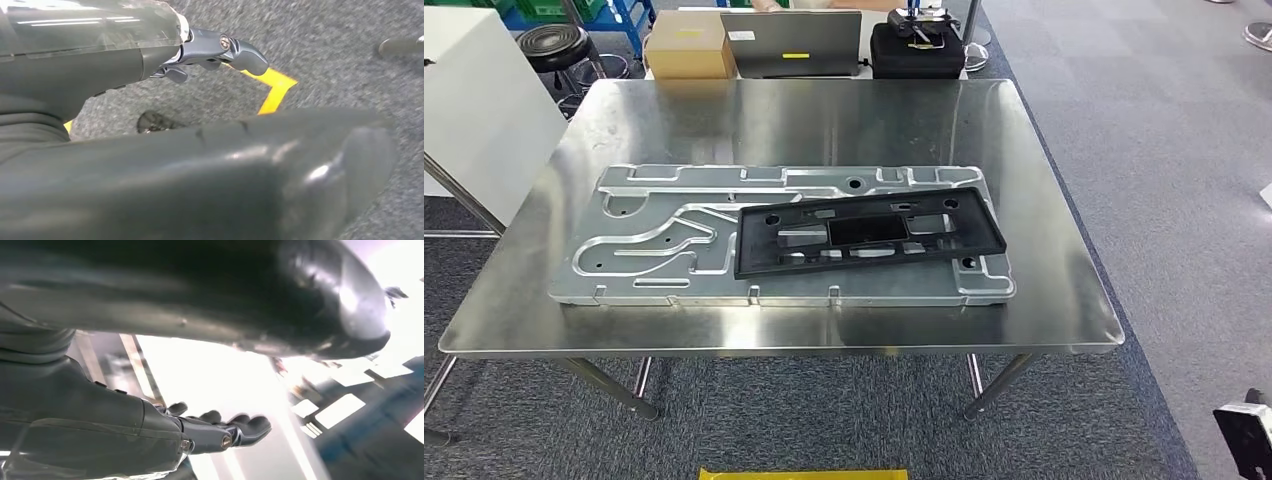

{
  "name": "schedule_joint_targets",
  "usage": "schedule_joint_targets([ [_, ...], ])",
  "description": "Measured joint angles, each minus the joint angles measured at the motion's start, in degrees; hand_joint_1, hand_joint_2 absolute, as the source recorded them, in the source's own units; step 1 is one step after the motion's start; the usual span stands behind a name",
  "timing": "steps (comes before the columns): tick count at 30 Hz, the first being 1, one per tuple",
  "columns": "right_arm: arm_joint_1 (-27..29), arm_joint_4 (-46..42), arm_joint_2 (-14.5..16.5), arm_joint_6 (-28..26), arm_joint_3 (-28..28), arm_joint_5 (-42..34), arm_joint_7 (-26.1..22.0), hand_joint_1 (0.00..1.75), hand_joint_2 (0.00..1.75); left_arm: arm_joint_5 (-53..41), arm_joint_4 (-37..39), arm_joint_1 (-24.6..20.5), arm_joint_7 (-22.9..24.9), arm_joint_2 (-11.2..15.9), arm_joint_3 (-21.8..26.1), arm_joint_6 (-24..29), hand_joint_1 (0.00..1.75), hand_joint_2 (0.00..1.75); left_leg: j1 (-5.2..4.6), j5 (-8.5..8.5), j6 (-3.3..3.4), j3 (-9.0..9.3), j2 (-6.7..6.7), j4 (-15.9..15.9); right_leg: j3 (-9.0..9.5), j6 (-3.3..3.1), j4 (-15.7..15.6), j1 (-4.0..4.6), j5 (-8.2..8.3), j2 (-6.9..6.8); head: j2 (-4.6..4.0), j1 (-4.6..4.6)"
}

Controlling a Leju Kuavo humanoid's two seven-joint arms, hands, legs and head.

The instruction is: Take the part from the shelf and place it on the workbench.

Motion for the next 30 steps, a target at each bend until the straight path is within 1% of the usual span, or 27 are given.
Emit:
schedule_joint_targets([
  [1,-0.3,2.5,0.4,0.2,-1.5,2.8,0.4,0.00,0.00,0.0,0.0,0.0,0.2,-0.1,0.0,0.0,0.00,0.00,0.03,-0.57,-0.34,-0.27,0.01,0.3,-0.38,-0.47,-0.2,-0.10,0.48,-0.05,0.00,-0.01],
  [2,-0.6,5.7,0.8,0.1,-2.9,5.7,1.1,0.00,0.00,-0.1,0.0,0.1,0.4,-0.2,0.0,0.1,0.00,0.00,0.04,-2.11,-0.59,-0.74,0.01,1.5,-0.86,-0.93,-0.4,-0.24,1.07,-0.12,0.00,-0.01],
  [3,-1.0,9.7,1.0,-0.3,-4.3,8.8,2.1,0.00,0.00,-0.1,0.0,0.1,0.5,-0.3,0.1,0.2,0.00,0.00,0.07,-4.67,-0.74,-1.49,0.04,3.7,-1.45,-1.29,-0.5,-0.33,1.68,-0.17,0.00,-0.01],
  [5,-1.6,17.9,1.5,-1.5,-6.8,13.3,3.9,0.00,0.00,0.0,0.0,0.1,0.8,-0.6,0.1,0.4,0.00,0.00,0.10,-10.44,-0.93,-3.20,0.03,10.9,-2.89,-1.69,-0.4,-0.13,2.79,-0.24,0.00,-0.02],
  [6,-1.8,21.7,1.9,-2.5,-7.8,14.4,4.5,0.00,0.00,0.0,0.0,0.1,0.9,-0.8,0.2,0.6,0.00,0.00,0.09,-11.95,-0.99,-3.56,0.03,14.1,-3.72,-1.76,-0.3,-0.02,3.36,-0.25,0.00,-0.02],
  [7,-2.0,25.0,2.1,-3.7,-8.7,14.9,4.8,0.00,0.00,0.0,0.0,0.1,1.0,-0.9,0.2,0.7,0.00,0.00,0.05,-12.06,-0.94,-3.14,0.03,15.8,-4.57,-1.81,-0.2,0.12,3.94,-0.24,0.00,-0.03],
  [8,-2.3,28.1,2.3,-4.7,-9.4,15.1,5.1,0.00,0.00,0.0,0.0,0.1,1.1,-0.9,0.3,0.8,0.00,0.00,0.00,-10.97,-0.75,-1.76,0.03,15.4,-5.40,-1.83,0.0,0.27,4.47,-0.21,0.00,-0.02],
  [10,-2.8,33.6,2.6,-5.9,-10.4,15.4,5.3,0.00,0.00,0.0,0.0,0.0,1.2,-0.9,0.3,0.9,0.00,0.00,-0.37,-8.23,0.18,3.79,0.03,9.0,-6.77,-1.82,0.4,0.58,5.43,-0.15,0.00,-0.03],
  [11,-2.9,35.6,2.8,-6.1,-10.8,15.4,5.3,0.00,0.00,0.1,0.0,-0.1,1.2,-0.9,0.3,0.9,0.00,0.00,-0.65,-7.92,0.76,7.12,0.06,4.3,-7.26,-1.72,0.5,0.76,5.83,-0.14,0.00,-0.02],
  [12,-3.1,37.3,3.0,-6.2,-11.0,15.4,5.3,0.00,0.00,0.1,0.0,-0.3,1.2,-0.9,0.4,0.9,0.00,0.00,-0.93,-7.99,1.15,9.53,0.15,0.6,-7.53,-1.52,0.6,0.81,6.32,-0.19,0.00,-0.02],
  [13,-3.3,38.8,3.1,-6.3,-11.3,15.5,5.4,0.00,0.00,0.1,0.0,-0.4,1.2,-0.9,0.4,0.9,0.00,0.00,-1.16,-8.35,1.43,10.95,0.23,-1.9,-7.69,-1.25,0.6,0.75,6.82,-0.24,0.00,-0.02],
  [14,-3.5,40.1,3.2,-6.3,-11.6,15.8,6.0,0.00,0.00,0.1,0.0,-0.5,1.2,-1.0,0.4,0.9,0.00,0.00,-1.29,-8.39,1.56,11.34,0.32,-3.0,-7.78,-0.92,0.5,0.71,7.35,-0.28,0.00,-0.02],
  [15,-3.7,41.5,3.2,-6.2,-11.8,16.4,7.2,0.00,0.00,0.0,0.0,-0.5,1.3,-1.1,0.4,0.9,0.00,0.00,-1.22,-7.82,1.70,10.98,0.41,-3.2,-7.80,-0.58,0.3,0.64,7.91,-0.27,0.00,-0.02],
  [16,-4.0,43.1,3.2,-5.7,-12.0,17.2,9.2,0.00,0.00,0.0,0.0,-0.5,1.4,-1.2,0.4,0.9,0.00,0.00,-1.09,-7.17,2.04,10.64,0.54,-3.4,-8.01,-0.25,0.5,0.55,7.63,-0.15,0.00,-0.02],
  [17,-4.2,44.9,3.3,-5.2,-12.2,18.1,11.8,0.00,0.00,0.0,0.0,-0.5,1.5,-1.3,0.4,1.0,0.00,0.00,-0.91,-6.39,2.41,10.09,0.65,-3.6,-8.39,0.05,1.4,0.50,6.27,-0.02,0.00,-0.02],
  [18,-4.3,47.1,3.5,-4.6,-12.4,18.9,14.5,0.00,0.00,0.0,0.0,-0.5,1.7,-1.4,0.5,1.0,0.00,0.00,-0.70,-5.56,2.69,9.39,0.77,-3.9,-8.99,0.39,3.3,0.39,3.82,0.09,0.00,-0.02],
  [20,-4.8,51.5,4.2,-3.7,-12.7,20.4,19.3,0.00,0.00,0.1,0.0,-0.6,2.0,-1.5,0.6,1.3,0.00,0.00,-0.59,-4.15,2.87,7.59,0.88,-3.8,-10.62,1.02,10.0,-0.09,-2.40,0.15,0.00,-0.02],
  [21,-5.1,53.5,4.8,-3.1,-12.8,21.1,21.2,0.00,0.00,0.1,0.0,-0.5,2.2,-1.6,0.7,1.5,0.00,0.00,-0.56,-3.49,2.75,6.64,0.95,-3.6,-11.16,1.34,13.4,-0.37,-4.17,0.14,0.00,-0.02],
  [22,-5.4,55.4,5.2,-2.3,-12.8,21.6,22.6,0.00,0.00,0.1,0.0,-0.5,2.3,-1.7,0.9,1.6,0.00,0.00,-0.51,-2.87,2.56,5.59,1.01,-3.4,-11.15,1.65,15.9,-0.67,-4.45,0.13,0.00,-0.02],
  [23,-5.6,57.1,5.7,-1.0,-12.8,21.9,23.7,0.00,0.00,0.0,0.0,-0.6,2.4,-1.9,0.9,1.7,0.00,0.00,-0.41,-2.30,2.33,4.49,1.06,-3.0,-10.30,1.95,16.7,-0.97,-3.35,0.12,0.00,-0.02],
  [24,-5.8,58.6,6.0,0.7,-12.9,22.1,24.5,0.00,0.00,-0.2,0.0,-0.6,2.4,-2.0,1.0,1.8,0.00,0.00,-0.27,-1.80,2.04,3.37,1.09,-2.5,-8.45,2.23,15.5,-1.28,-1.60,0.12,0.00,-0.02],
  [25,-5.9,59.9,6.3,2.7,-12.9,22.3,25.2,0.00,0.00,-0.4,0.0,-0.6,2.5,-2.0,1.0,1.8,0.00,0.00,-0.14,-1.38,1.69,2.27,1.10,-1.8,-5.62,2.49,12.5,-1.57,-0.21,0.12,0.00,-0.02],
  [26,-6.2,61.0,6.5,4.7,-12.9,22.5,25.9,0.00,0.00,-0.7,0.0,-0.7,2.5,-2.1,1.0,1.7,0.00,0.00,-0.06,-1.04,1.31,1.28,1.08,-1.1,-2.36,2.64,8.3,-1.66,-0.01,0.13,0.00,-0.02],
  [27,-6.4,61.9,6.6,6.9,-12.9,22.7,26.6,0.00,0.00,-1.0,0.0,-0.7,2.5,-2.1,1.0,1.7,0.00,0.00,-0.01,-0.73,0.89,0.52,1.08,-0.5,0.42,2.45,4.3,-1.61,-0.71,0.17,0.00,-0.02],
  [28,-6.6,62.6,6.8,8.8,-12.8,22.9,27.4,0.00,0.00,-1.2,0.0,-0.8,2.5,-2.1,1.0,1.7,0.00,0.00,0.01,-0.36,0.45,0.03,1.07,-0.1,2.21,2.09,1.3,-1.46,-1.73,0.18,0.00,-0.02],
  [29,-6.7,63.3,7.0,10.4,-12.8,23.1,28.1,0.00,0.00,-1.3,0.0,-0.8,2.5,-2.1,1.0,1.6,0.00,0.00,0.01,0.07,0.02,-0.25,1.06,0.0,2.90,1.58,-0.2,-1.19,-2.50,0.18,0.00,-0.02],
  [30,-6.7,63.8,7.1,11.5,-12.8,23.3,28.8,0.00,0.00,-1.4,0.0,-0.8,2.5,-2.1,1.0,1.6,0.00,0.00,0.07,0.58,-0.42,-0.37,1.06,0.0,2.72,0.92,-0.5,-1.07,-2.46,0.15,0.00,-0.02],
])
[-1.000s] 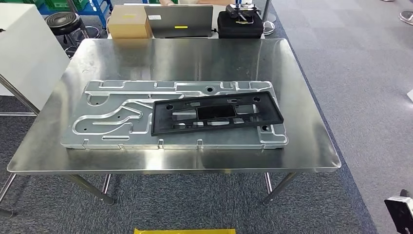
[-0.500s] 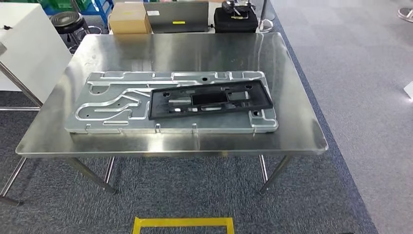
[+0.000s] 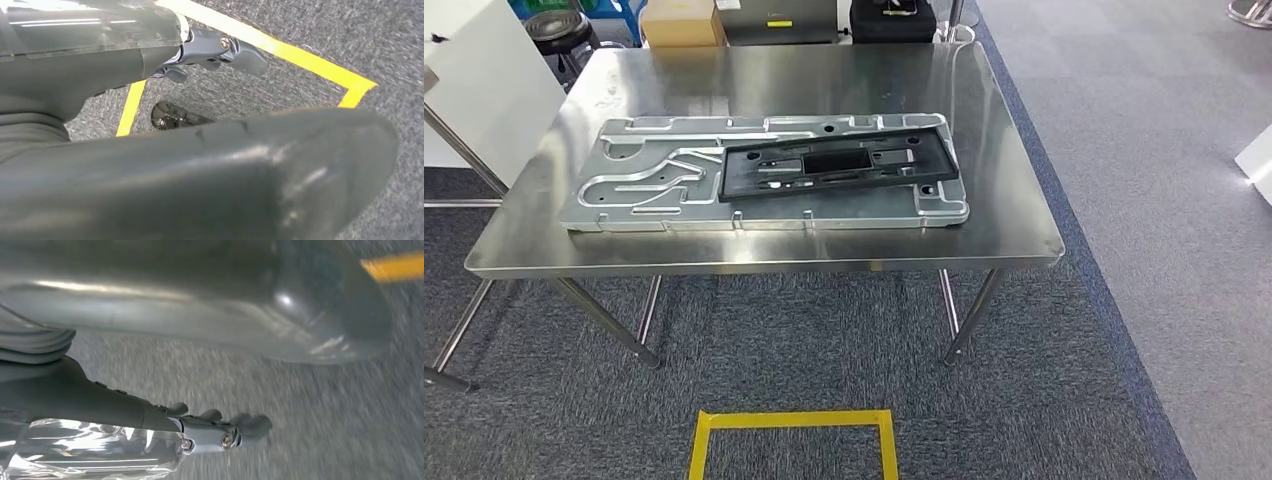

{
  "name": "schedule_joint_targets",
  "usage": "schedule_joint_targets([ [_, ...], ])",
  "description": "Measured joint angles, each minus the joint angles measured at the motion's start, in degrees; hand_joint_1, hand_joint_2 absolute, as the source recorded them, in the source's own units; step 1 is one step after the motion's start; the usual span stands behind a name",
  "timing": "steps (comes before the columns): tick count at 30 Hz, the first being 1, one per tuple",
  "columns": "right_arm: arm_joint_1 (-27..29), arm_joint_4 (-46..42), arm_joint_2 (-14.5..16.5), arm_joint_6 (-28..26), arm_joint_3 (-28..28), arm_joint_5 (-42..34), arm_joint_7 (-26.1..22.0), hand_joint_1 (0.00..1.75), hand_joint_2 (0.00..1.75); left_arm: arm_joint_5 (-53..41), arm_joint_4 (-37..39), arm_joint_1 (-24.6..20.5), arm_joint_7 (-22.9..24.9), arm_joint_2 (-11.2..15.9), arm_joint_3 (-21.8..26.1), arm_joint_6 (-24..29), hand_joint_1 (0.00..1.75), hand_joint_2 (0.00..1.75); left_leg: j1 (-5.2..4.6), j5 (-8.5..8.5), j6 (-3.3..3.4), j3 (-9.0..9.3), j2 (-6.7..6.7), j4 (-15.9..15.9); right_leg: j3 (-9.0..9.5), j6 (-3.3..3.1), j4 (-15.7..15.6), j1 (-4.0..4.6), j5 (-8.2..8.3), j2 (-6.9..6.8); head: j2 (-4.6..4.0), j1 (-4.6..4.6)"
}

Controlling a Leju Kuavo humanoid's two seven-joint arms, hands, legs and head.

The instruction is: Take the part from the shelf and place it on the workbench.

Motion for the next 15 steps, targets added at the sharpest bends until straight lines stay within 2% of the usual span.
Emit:
schedule_joint_targets([
  [1,0.1,0.5,0.1,0.7,0.0,0.2,0.6,0.00,0.00,-0.1,0.0,0.0,0.0,0.0,0.0,0.0,0.00,0.00,0.15,0.09,-0.40,-0.18,-0.06,0.1,-0.46,-0.57,0.1,0.03,0.50,-0.17,0.00,0.00],
  [2,0.1,0.8,0.2,1.0,0.0,0.3,0.9,0.00,0.00,-0.2,0.0,0.1,0.0,0.0,0.0,0.0,0.00,0.00,0.27,-0.79,-0.73,-0.62,-0.12,0.7,-1.01,-1.17,0.1,0.04,1.10,-0.29,0.00,0.00],
  [3,0.1,1.1,0.3,1.2,0.0,0.4,1.1,0.00,0.00,-0.3,0.0,0.2,0.0,0.0,0.0,0.0,0.00,0.00,0.41,-2.86,-1.00,-1.39,-0.19,2.4,-1.75,-1.73,0.1,0.03,1.82,-0.42,0.00,-0.01],
  [4,0.1,1.2,0.4,1.2,0.0,0.4,1.2,0.00,0.00,-0.3,0.0,0.2,0.0,0.0,0.0,0.0,0.00,0.00,0.51,-5.90,-1.17,-2.35,-0.24,5.3,-2.60,-2.13,0.1,0.11,2.54,-0.53,0.00,-0.01],
  [5,0.0,1.4,0.4,1.3,0.0,0.4,1.3,0.00,0.00,-0.4,0.0,0.2,0.0,0.0,0.0,0.0,0.00,0.00,0.51,-9.06,-1.28,-3.34,-0.25,9.0,-3.54,-2.40,0.1,0.28,3.25,-0.52,0.00,-0.01],
  [6,0.0,1.6,0.4,1.4,0.0,0.5,1.4,0.00,0.00,-0.4,0.0,0.2,0.0,0.0,0.0,0.0,0.00,0.00,0.51,-11.30,-1.34,-4.01,-0.26,12.8,-4.51,-2.52,0.2,0.48,3.96,-0.53,0.00,-0.01],
  [7,0.0,1.8,0.4,1.6,0.0,0.6,1.5,0.00,0.00,-0.4,0.0,0.2,0.0,-0.1,0.0,0.0,0.00,0.00,0.50,-12.05,-1.31,-4.08,-0.26,15.5,-5.48,-2.58,0.3,0.70,4.64,-0.53,0.00,0.00],
  [8,0.1,1.9,0.5,1.8,0.0,0.6,1.6,0.00,0.00,-0.5,0.0,0.2,0.0,-0.1,0.0,0.0,0.00,0.00,0.47,-11.31,-1.18,-3.32,-0.27,16.6,-6.51,-2.60,0.5,0.92,5.30,-0.54,0.00,0.00],
  [9,0.1,2.0,0.5,2.0,0.0,0.7,1.7,0.00,0.00,-0.5,0.0,0.1,0.0,-0.1,0.0,-0.1,0.00,0.00,0.38,-9.65,-0.89,-1.58,-0.28,15.8,-7.54,-2.58,0.8,1.11,5.91,-0.53,0.00,0.00],
  [10,0.1,2.1,0.6,2.1,0.0,0.6,1.7,0.00,0.00,-0.5,0.0,0.1,-0.1,-0.1,0.0,-0.1,0.00,0.00,0.21,-8.09,-0.42,1.16,-0.30,13.0,-8.47,-2.54,1.1,1.26,6.50,-0.51,0.00,-0.01],
  [11,0.0,2.2,0.8,2.2,0.0,0.6,1.6,0.00,0.00,-0.5,0.0,0.0,-0.1,0.0,-0.1,-0.1,0.00,0.00,-0.06,-7.54,0.20,4.71,-0.32,8.7,-9.19,-2.43,1.3,1.40,7.05,-0.49,0.00,-0.01],
  [12,0.0,2.3,0.9,2.3,0.0,0.5,1.5,0.00,0.00,-0.5,0.0,-0.1,-0.1,0.0,-0.1,-0.1,0.00,0.00,-0.31,-7.93,0.75,8.15,-0.32,4.0,-9.65,-2.24,1.5,1.49,7.54,-0.49,0.00,-0.01],
  [13,0.1,2.4,1.1,2.3,0.0,0.4,1.4,0.00,0.00,-0.6,0.0,-0.3,-0.2,0.0,-0.1,-0.1,0.00,0.00,-0.58,-8.79,1.17,10.64,-0.33,0.3,-9.90,-1.99,1.6,1.51,8.06,-0.57,0.00,-0.01],
  [14,0.1,2.5,1.1,2.3,0.0,0.3,1.3,0.00,0.00,-0.6,0.0,-0.4,-0.2,0.0,-0.1,-0.1,0.00,0.00,-0.82,-9.55,1.51,12.02,-0.34,-2.0,-10.03,-1.65,1.6,1.45,8.59,-0.66,0.00,-0.01],
  [15,0.1,2.5,1.1,2.3,0.0,0.2,1.2,0.00,0.00,-0.6,0.0,-0.4,-0.2,0.0,-0.2,-0.1,0.00,0.00,-0.93,-9.56,1.77,12.23,-0.34,-3.1,-10.11,-1.27,1.4,1.38,9.19,-0.74,0.00,0.00],
])
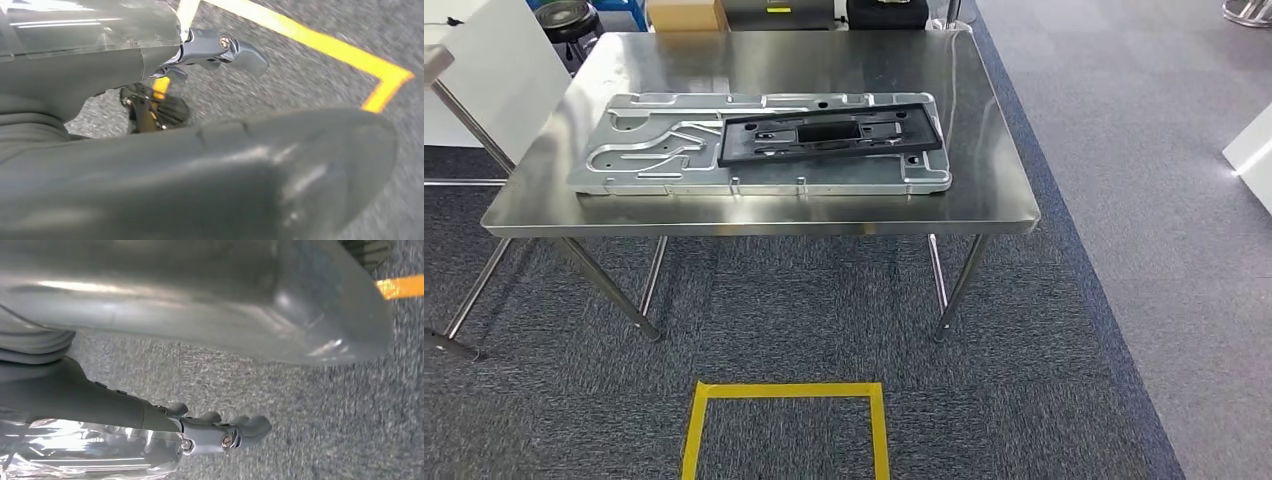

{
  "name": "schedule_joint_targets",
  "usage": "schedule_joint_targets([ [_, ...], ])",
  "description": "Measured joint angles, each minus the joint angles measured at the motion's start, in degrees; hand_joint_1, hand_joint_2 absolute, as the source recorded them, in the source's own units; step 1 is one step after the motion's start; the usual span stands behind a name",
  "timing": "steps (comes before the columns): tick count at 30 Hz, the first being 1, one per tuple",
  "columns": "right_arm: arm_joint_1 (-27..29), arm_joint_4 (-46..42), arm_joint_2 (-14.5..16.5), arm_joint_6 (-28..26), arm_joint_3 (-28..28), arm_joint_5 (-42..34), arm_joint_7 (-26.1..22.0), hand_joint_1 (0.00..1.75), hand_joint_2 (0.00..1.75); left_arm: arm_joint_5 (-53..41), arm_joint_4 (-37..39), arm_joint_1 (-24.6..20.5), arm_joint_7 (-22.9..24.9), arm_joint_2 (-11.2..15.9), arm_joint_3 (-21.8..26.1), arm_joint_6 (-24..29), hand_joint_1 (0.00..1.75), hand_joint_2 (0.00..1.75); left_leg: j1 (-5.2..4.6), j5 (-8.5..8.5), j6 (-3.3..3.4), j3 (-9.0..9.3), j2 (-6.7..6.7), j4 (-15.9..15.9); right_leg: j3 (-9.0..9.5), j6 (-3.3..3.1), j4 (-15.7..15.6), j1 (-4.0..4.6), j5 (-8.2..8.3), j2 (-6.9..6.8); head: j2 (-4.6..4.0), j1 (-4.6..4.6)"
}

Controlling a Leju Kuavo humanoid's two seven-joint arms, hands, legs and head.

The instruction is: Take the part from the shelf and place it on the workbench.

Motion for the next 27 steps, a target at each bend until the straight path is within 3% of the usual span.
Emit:
schedule_joint_targets([
  [1,0.0,0.0,0.0,0.0,0.0,0.0,0.0,0.00,0.00,0.0,0.0,0.0,0.0,-0.1,0.0,0.0,0.00,0.00,0.02,0.52,0.34,-0.42,0.08,-0.2,-0.15,0.35,0.0,-0.15,0.33,0.01,0.00,-0.01],
  [2,0.1,0.0,0.0,0.0,0.0,-0.1,0.0,0.00,0.00,0.0,0.0,0.1,0.0,-0.1,0.0,0.0,0.00,0.00,0.09,1.24,0.77,-0.94,0.20,-0.3,-0.47,0.68,0.4,-0.27,-0.36,0.14,0.00,-0.01],
  [3,0.2,0.1,0.0,0.0,0.0,-0.2,0.0,0.00,0.00,0.0,0.0,0.1,0.0,-0.2,0.0,0.0,0.00,0.00,0.21,2.07,1.19,-1.62,0.32,-0.5,-0.97,0.94,1.6,-0.35,-2.21,0.29,0.00,-0.01],
  [6,0.4,0.2,0.1,0.3,-0.3,-1.2,-0.1,0.00,0.00,0.0,0.0,0.1,-0.1,-0.3,0.0,0.0,0.00,0.00,0.26,4.35,1.72,-4.41,0.76,-0.4,-2.78,1.64,10.4,-0.70,-11.18,0.51,0.00,0.00],
  [7,0.3,0.2,0.1,0.7,-0.6,-1.9,-0.3,0.00,0.00,0.0,0.0,0.0,-0.2,-0.3,0.0,0.0,0.00,0.00,0.24,5.03,1.66,-5.46,1.04,-0.2,-2.90,1.93,13.3,-0.82,-12.22,0.51,0.00,0.00],
  [8,0.3,0.2,0.1,1.2,-1.0,-2.5,-0.7,0.00,0.00,-0.1,0.0,0.1,-0.3,-0.3,0.0,0.0,0.00,0.00,0.26,5.63,1.57,-6.58,1.40,0.2,-2.47,2.19,15.0,-0.95,-11.61,0.50,0.00,0.00],
  [9,0.2,0.2,0.1,1.8,-1.4,-3.0,-1.1,0.00,0.00,-0.1,0.0,0.1,-0.5,-0.3,0.0,0.0,0.00,0.00,0.29,6.16,1.39,-7.76,1.71,0.6,-1.32,2.38,15.1,-1.10,-9.83,0.47,0.00,0.00],
  [10,0.1,0.2,0.1,2.3,-1.7,-3.3,-1.4,0.00,0.00,-0.2,0.0,0.1,-0.7,-0.3,0.0,0.0,0.00,0.00,0.34,6.59,1.15,-8.93,1.94,1.2,0.71,2.47,13.4,-1.25,-7.81,0.45,0.00,0.00],
  [11,0.0,0.3,0.1,2.8,-1.8,-3.2,-1.6,0.00,0.00,-0.2,0.0,0.1,-0.9,-0.3,0.0,0.0,0.00,0.00,0.39,6.95,0.86,-10.04,2.10,1.9,3.57,2.41,10.0,-1.37,-6.92,0.42,0.00,0.00],
  [13,0.0,0.3,0.1,3.5,-1.9,-2.7,-1.7,0.00,0.00,-0.2,0.0,-0.1,-1.2,-0.3,-0.1,-0.1,0.00,0.00,0.34,7.64,0.19,-11.63,2.28,3.1,9.00,1.97,2.2,-1.23,-8.10,0.43,0.00,-0.01],
  [15,-0.1,0.5,0.1,4.2,-1.9,-2.3,-2.2,0.00,0.00,-0.3,0.0,-0.3,-1.4,-0.3,-0.1,-0.2,0.00,0.00,0.33,8.60,-0.49,-12.28,2.45,3.5,10.76,1.26,-1.4,-0.83,-9.50,0.44,0.00,-0.01],
  [17,-0.1,0.6,0.2,4.7,-1.9,-2.2,-2.8,0.00,0.00,-0.3,0.0,-0.3,-1.6,-0.2,-0.1,-0.3,0.00,0.00,0.54,8.69,-1.21,-12.79,2.09,3.8,9.86,0.33,-1.6,-0.88,-8.57,0.24,0.00,-0.01],
  [18,-0.1,0.7,0.3,4.8,-1.9,-2.2,-3.0,0.00,0.00,-0.3,0.0,-0.2,-1.6,-0.1,-0.1,-0.3,0.00,0.00,0.64,7.25,-1.52,-13.25,1.61,4.8,9.24,-0.14,-1.7,-0.97,-7.87,0.14,0.00,-0.01],
  [21,-0.3,0.8,0.3,4.9,-1.9,-2.2,-3.1,0.00,0.00,-0.3,0.0,0.1,-1.7,-0.1,-0.1,-0.3,0.00,0.00,0.91,-1.32,-2.14,-15.34,0.29,13.4,6.62,-0.89,-1.7,-0.91,-5.66,-0.02,0.00,-0.01],
  [22,-0.3,0.8,0.3,4.9,-1.9,-2.2,-3.0,0.00,0.00,-0.4,0.0,0.1,-1.7,-0.1,-0.1,-0.3,0.00,0.00,0.96,-2.88,-2.26,-15.68,0.18,16.7,5.60,-0.90,-1.6,-0.84,-4.91,-0.02,0.00,-0.02],
  [23,-0.3,0.8,0.3,4.9,-1.9,-2.2,-2.9,0.00,0.00,-0.4,0.0,0.1,-1.7,-0.1,-0.1,-0.3,0.00,0.00,0.99,-2.92,-2.34,-15.42,0.14,18.9,4.56,-0.86,-1.4,-0.78,-4.19,0.00,0.00,-0.02],
  [24,-0.3,0.8,0.3,4.9,-1.9,-2.2,-2.8,0.00,0.00,-0.4,0.0,0.0,-1.7,-0.1,-0.2,-0.3,0.00,0.00,1.01,-1.65,-2.35,-14.33,0.14,19.3,3.49,-0.75,-1.2,-0.77,-3.52,0.02,0.00,-0.02],
  [26,-0.3,0.9,0.3,4.9,-1.9,-2.2,-2.5,0.00,0.00,-0.4,0.0,0.0,-1.7,-0.1,-0.2,-0.3,0.00,0.00,1.03,1.48,-2.14,-9.40,0.10,14.4,1.50,-0.37,-0.6,-0.79,-2.38,0.12,0.00,-0.02],
  [27,-0.3,0.9,0.3,4.9,-1.9,-2.3,-2.5,0.00,0.00,-0.4,0.0,-0.1,-1.7,-0.1,-0.2,-0.3,0.00,0.00,0.95,1.69,-1.92,-5.94,0.03,9.8,0.71,-0.08,-0.2,-0.74,-1.91,0.18,0.00,-0.02],
])
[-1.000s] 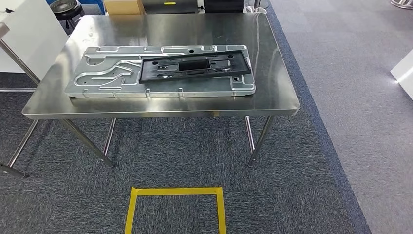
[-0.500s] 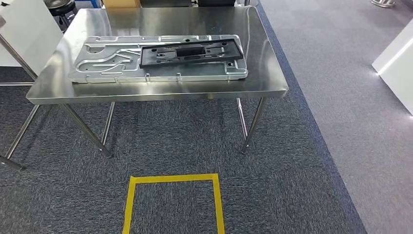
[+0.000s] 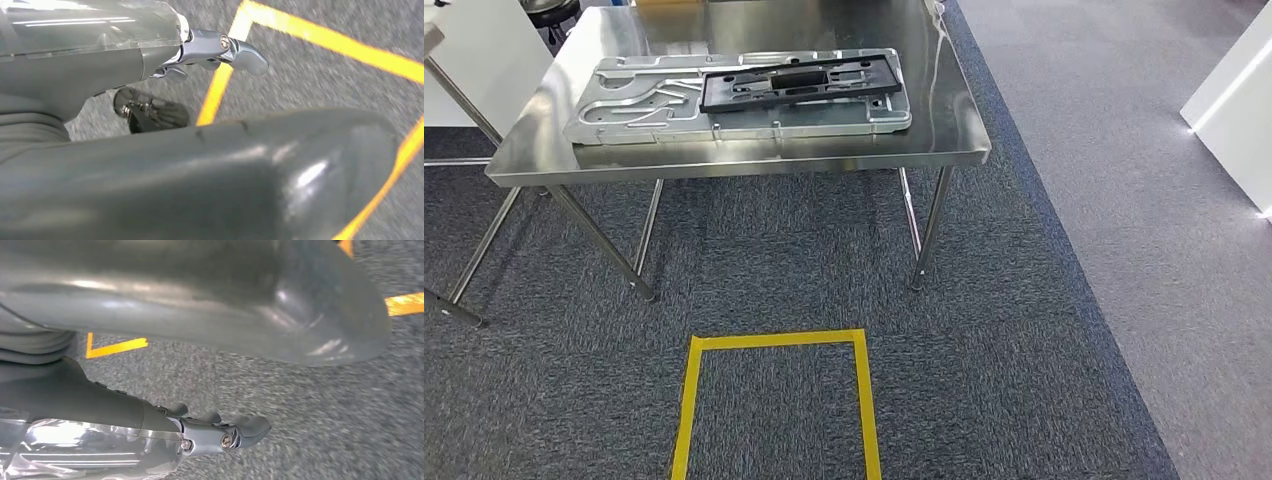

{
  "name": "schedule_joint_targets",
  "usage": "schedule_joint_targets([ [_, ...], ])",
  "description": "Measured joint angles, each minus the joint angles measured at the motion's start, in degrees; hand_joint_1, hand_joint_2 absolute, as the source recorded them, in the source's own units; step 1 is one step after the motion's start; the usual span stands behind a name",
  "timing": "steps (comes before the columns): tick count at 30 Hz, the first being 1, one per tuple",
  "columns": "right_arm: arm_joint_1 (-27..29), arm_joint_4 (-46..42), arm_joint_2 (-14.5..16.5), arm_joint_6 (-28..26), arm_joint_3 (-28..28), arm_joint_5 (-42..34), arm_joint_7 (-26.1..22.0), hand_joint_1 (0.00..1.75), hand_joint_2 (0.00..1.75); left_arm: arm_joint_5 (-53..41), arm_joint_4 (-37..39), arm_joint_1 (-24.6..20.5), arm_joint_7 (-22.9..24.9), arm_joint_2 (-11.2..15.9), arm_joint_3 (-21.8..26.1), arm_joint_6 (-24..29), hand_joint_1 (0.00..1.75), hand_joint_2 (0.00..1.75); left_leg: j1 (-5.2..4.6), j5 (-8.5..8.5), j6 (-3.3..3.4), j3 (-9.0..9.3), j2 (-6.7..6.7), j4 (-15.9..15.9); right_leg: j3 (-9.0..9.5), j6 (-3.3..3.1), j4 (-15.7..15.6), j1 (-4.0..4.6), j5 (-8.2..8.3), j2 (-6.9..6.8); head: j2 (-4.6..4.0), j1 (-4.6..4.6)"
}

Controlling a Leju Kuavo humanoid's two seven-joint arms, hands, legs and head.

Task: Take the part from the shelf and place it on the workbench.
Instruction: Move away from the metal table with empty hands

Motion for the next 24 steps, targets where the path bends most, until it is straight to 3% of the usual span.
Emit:
schedule_joint_targets([
  [2,0.0,0.0,0.0,0.0,0.0,-0.1,-0.1,0.00,0.00,0.0,0.0,-0.2,-0.1,0.0,0.0,0.1,0.00,0.00,-0.22,-1.62,0.67,4.77,-0.14,-7.4,-0.92,0.68,0.5,0.12,0.91,0.02,0.00,0.01],
  [3,-0.1,0.0,0.0,0.1,0.0,-0.1,-0.2,0.00,0.00,0.0,0.0,-0.2,0.1,0.0,0.0,0.3,0.00,0.00,-0.38,-2.28,1.07,5.64,-0.17,-9.2,-1.11,1.07,0.5,0.15,1.39,0.00,0.00,0.01],
  [5,-0.1,0.0,0.0,0.1,0.0,0.0,-0.3,0.00,0.00,0.0,0.0,-0.1,1.3,0.0,0.0,1.4,0.00,0.00,-0.43,-1.75,2.00,5.14,0.03,-9.7,-1.39,1.82,0.4,-0.05,2.02,0.01,0.00,0.02],
  [7,0.0,0.1,0.0,0.2,0.0,0.1,0.0,0.00,0.00,0.0,0.0,0.0,3.2,0.0,0.0,2.8,0.00,0.00,-0.36,-0.56,2.90,4.19,0.30,-9.8,-2.65,2.35,3.2,-0.28,-0.49,0.14,0.00,0.02],
  [9,0.0,0.2,0.0,0.3,0.0,0.2,1.0,0.00,0.00,-0.2,0.0,0.0,4.8,0.0,0.0,3.8,0.00,0.00,-0.50,0.54,3.35,2.87,0.41,-9.7,-5.20,2.69,10.5,-0.39,-5.70,0.23,0.00,0.02],
  [11,0.0,0.3,0.0,0.4,0.0,0.2,2.3,0.00,0.00,-0.4,0.0,0.0,6.1,0.0,0.0,4.6,0.00,0.00,-0.79,1.45,3.46,1.58,0.45,-9.6,-6.33,2.84,16.2,-0.41,-8.66,0.25,0.00,0.02],
  [12,0.0,0.4,0.0,0.5,0.0,0.3,3.0,0.00,0.00,-0.6,0.0,0.1,6.6,0.0,0.1,4.9,0.00,0.00,-0.91,1.79,3.44,1.05,0.46,-9.5,-5.22,2.74,15.9,-0.38,-8.53,0.25,0.00,0.02],
  [14,0.0,0.4,0.0,0.8,0.0,0.3,4.0,0.00,0.00,-0.9,0.0,0.1,7.2,0.0,0.1,5.2,0.00,0.00,-1.04,2.26,3.30,0.36,0.45,-9.2,0.21,2.12,9.0,-0.15,-6.10,0.24,0.00,0.02],
  [16,-0.2,0.4,0.0,1.0,0.0,0.3,4.6,0.00,0.87,-1.1,0.0,0.1,7.4,-0.1,0.0,5.2,0.00,0.00,-1.26,2.56,2.97,-0.13,0.49,-8.7,5.20,1.19,1.2,0.33,-4.51,0.14,0.00,0.02],
  [18,-0.2,0.5,-0.1,1.1,0.0,0.3,5.2,0.00,1.75,-1.3,0.0,0.0,7.4,-0.1,0.0,5.3,0.00,0.00,-1.34,2.82,2.51,-0.49,0.60,-8.4,6.32,0.59,-1.4,0.70,-4.37,0.05,0.00,0.02],
  [21,-0.2,0.5,-0.1,1.0,-0.3,0.1,6.3,0.00,1.75,-1.6,0.0,-0.1,7.3,0.0,0.0,5.3,0.00,0.00,-1.23,2.20,1.62,-1.02,0.46,-7.5,6.08,-0.27,-2.0,0.34,-3.46,-0.02,0.00,0.02],
  [22,-0.2,0.5,0.0,0.9,-0.3,0.0,6.6,0.00,1.75,-1.6,0.0,-0.1,7.3,0.0,0.0,5.3,0.00,0.00,-1.15,0.91,1.31,-1.83,0.27,-5.8,5.96,-0.56,-2.3,0.12,-3.09,-0.07,0.00,0.02],
  [24,-0.2,0.5,0.0,0.4,-0.5,0.0,6.9,0.00,1.75,-1.7,0.0,-0.1,7.2,0.0,-0.1,5.2,0.00,0.00,-0.74,-3.15,0.62,-4.94,-0.02,1.2,5.41,-0.86,-2.4,-0.01,-2.64,-0.10,0.00,0.01],
])
